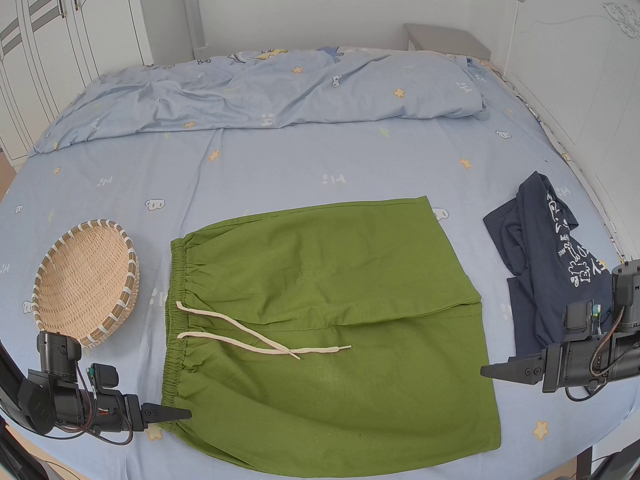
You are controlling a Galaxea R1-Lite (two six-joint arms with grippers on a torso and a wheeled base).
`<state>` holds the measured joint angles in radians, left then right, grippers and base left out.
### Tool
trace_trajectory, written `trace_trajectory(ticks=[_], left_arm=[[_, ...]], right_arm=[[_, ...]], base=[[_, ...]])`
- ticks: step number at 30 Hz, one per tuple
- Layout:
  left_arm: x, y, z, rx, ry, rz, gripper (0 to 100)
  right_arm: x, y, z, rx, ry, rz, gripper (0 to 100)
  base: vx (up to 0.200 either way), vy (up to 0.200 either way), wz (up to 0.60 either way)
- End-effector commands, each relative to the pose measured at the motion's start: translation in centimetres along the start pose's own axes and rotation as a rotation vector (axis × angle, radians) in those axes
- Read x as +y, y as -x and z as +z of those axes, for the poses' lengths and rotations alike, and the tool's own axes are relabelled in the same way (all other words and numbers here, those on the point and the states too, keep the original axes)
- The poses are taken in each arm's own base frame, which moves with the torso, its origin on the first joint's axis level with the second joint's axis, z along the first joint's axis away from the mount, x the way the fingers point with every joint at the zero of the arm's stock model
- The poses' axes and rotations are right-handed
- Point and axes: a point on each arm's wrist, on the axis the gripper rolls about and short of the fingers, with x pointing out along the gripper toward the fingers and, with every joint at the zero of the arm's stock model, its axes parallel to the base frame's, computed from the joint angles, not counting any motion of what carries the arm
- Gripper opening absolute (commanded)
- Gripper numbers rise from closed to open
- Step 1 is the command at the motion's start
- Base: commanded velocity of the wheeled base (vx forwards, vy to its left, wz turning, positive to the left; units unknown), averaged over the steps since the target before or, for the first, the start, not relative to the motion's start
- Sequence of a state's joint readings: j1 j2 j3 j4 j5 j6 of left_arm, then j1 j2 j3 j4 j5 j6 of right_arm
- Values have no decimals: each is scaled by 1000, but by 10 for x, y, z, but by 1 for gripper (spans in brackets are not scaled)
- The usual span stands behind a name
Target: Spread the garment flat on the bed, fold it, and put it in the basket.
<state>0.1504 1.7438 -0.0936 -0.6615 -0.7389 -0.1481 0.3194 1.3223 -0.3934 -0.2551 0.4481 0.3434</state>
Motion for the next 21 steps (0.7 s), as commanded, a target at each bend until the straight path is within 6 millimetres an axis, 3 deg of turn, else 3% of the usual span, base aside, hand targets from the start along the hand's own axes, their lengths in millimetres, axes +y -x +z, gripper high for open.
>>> trace_trajectory(ticks=[1, 3, 4, 15, 21], left_arm=[[6, -16, -2, 55, 61, -11, 100], [1, -20, -2, 66, 89, -29, 100], [-1, -21, -1, 70, 98, -36, 0], [-2, -20, -1, 46, 114, -39, 0], [2, 2, -12, -24, 158, -3, 0]], right_arm=[[0, -1, 0, 1, -1, 1, 100], [-1, -1, 0, 3, -5, -1, 100], [-1, -1, 0, 3, -5, -1, 100], [-3, -1, 1, 2, -11, -8, 100], [-7, -1, -13, 43, -29, -25, 100]], base=[[0, 0, 0], [0, 0, 0], [0, 0, 0], [0, 0, 0], [0, 0, 0]])
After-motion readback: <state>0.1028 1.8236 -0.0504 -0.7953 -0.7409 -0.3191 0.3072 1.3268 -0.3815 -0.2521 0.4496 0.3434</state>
